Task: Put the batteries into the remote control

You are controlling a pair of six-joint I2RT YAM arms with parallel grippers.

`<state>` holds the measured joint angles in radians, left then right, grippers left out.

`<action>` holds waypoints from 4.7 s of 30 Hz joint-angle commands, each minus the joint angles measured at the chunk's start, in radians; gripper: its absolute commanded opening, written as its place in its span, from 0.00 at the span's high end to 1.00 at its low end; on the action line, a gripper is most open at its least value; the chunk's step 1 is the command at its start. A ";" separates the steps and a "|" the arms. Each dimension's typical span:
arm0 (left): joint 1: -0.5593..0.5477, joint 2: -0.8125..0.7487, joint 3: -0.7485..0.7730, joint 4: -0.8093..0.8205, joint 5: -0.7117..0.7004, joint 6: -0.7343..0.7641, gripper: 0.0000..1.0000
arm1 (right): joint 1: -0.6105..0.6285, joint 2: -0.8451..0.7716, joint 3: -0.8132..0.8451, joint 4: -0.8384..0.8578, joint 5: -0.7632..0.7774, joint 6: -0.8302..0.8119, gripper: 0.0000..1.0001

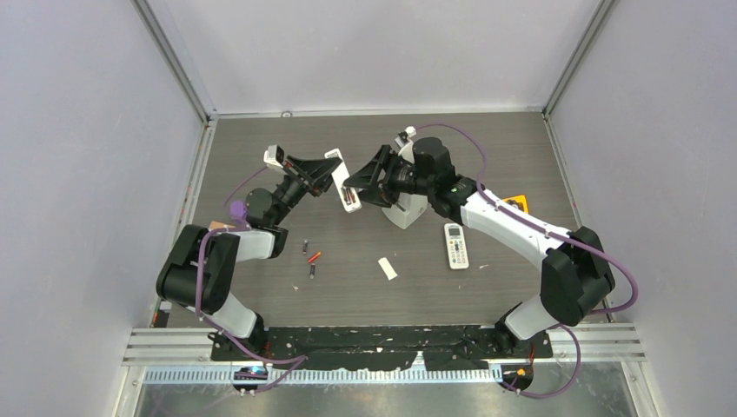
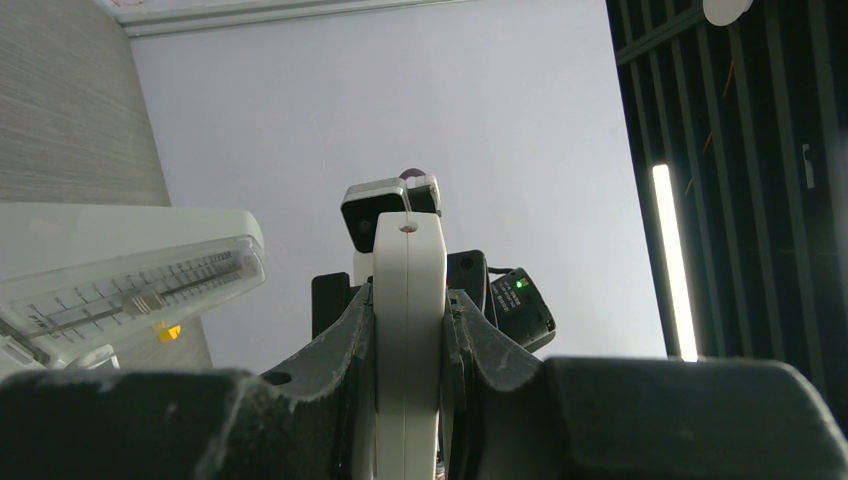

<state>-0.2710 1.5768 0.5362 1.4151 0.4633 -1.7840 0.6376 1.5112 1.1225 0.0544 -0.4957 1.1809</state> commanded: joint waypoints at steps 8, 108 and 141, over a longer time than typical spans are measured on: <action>-0.017 -0.020 0.041 0.074 -0.020 -0.026 1.00 | -0.004 -0.019 0.004 0.029 -0.009 -0.022 0.37; 0.306 -0.871 0.271 -2.009 -0.628 1.060 1.00 | 0.435 0.534 0.499 -0.332 0.607 -0.540 0.44; 0.305 -0.882 0.217 -1.964 -0.573 1.090 1.00 | 0.499 0.895 0.905 -0.700 0.885 -0.521 0.82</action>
<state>0.0288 0.6941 0.7616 -0.6296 -0.1551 -0.7158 1.1435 2.3928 1.9900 -0.5961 0.3347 0.6495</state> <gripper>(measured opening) 0.243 0.239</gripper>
